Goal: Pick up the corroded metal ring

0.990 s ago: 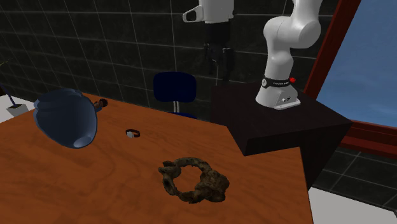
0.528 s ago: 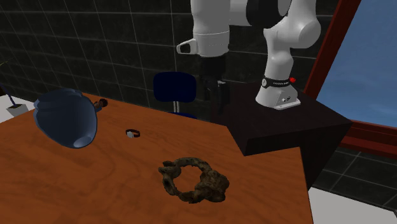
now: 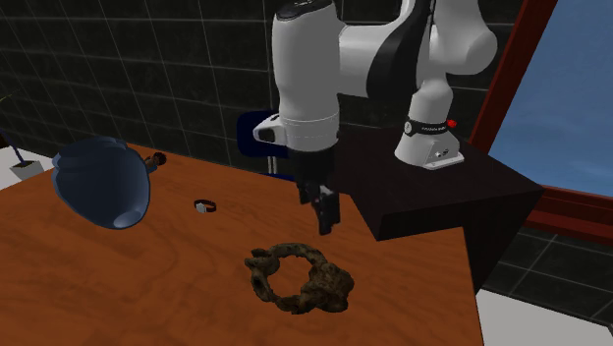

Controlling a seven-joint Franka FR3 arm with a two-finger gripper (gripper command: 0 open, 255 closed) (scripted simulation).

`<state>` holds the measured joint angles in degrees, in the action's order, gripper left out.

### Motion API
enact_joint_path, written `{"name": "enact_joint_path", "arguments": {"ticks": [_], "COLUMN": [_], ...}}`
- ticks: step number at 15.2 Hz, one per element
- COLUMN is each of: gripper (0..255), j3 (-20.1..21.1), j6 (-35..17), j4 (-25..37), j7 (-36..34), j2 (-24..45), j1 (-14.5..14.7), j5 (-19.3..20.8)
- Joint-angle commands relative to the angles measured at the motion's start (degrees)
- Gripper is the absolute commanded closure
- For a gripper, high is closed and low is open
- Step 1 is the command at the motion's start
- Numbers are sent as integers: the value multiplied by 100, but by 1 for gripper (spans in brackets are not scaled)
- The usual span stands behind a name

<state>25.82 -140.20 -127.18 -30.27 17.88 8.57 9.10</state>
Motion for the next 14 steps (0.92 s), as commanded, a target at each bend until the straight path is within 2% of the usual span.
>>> {"name": "enact_joint_path", "arguments": {"ticks": [1,5,9,14], "gripper": [0,0,0,0], "j3": [-124,-404,-649,-779], "j6": [-116,-173,-126,-275], "j4": [300,1107,2035,2297], "j7": [-279,-675,-912,-984], "j2": [455,1366,2258,2667], "j1": [208,662,1091,1231], "j5": [304,738,999,1109]}}
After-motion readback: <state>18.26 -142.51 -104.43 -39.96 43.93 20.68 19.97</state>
